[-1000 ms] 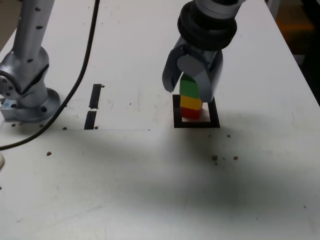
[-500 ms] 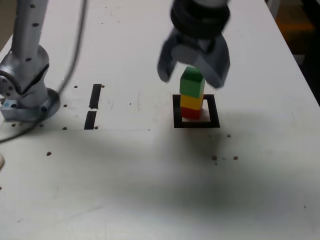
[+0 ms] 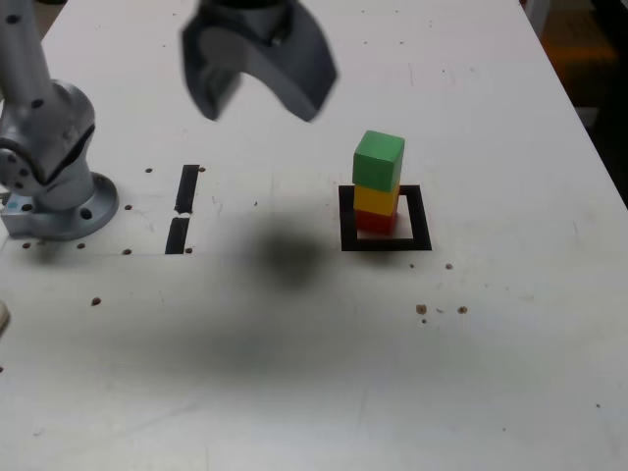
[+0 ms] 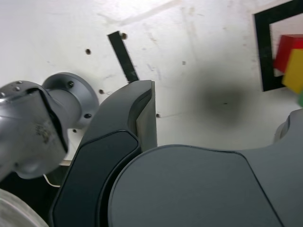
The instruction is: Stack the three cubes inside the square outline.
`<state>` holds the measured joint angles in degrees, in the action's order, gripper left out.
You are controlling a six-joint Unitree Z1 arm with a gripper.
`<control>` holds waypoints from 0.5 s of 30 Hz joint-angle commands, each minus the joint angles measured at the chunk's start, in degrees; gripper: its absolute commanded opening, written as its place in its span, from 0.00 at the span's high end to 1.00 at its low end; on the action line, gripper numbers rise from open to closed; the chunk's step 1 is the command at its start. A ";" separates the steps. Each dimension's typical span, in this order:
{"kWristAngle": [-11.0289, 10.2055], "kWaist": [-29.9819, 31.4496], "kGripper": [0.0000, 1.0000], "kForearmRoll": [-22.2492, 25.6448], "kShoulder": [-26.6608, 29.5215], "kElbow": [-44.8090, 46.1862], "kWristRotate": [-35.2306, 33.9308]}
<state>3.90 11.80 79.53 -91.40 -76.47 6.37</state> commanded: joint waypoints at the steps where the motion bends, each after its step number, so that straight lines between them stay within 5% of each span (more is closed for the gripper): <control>1: 0.08 -1.31 0.00 -1.97 3.88 3.21 0.69; 5: 1.89 -4.06 0.00 -8.77 4.49 12.52 2.67; 9: 8.57 -8.83 0.01 -21.05 -0.27 23.87 8.59; 15: 9.21 -10.10 0.00 -23.60 -0.54 26.89 9.13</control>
<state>13.13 1.83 56.08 -92.27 -49.77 15.66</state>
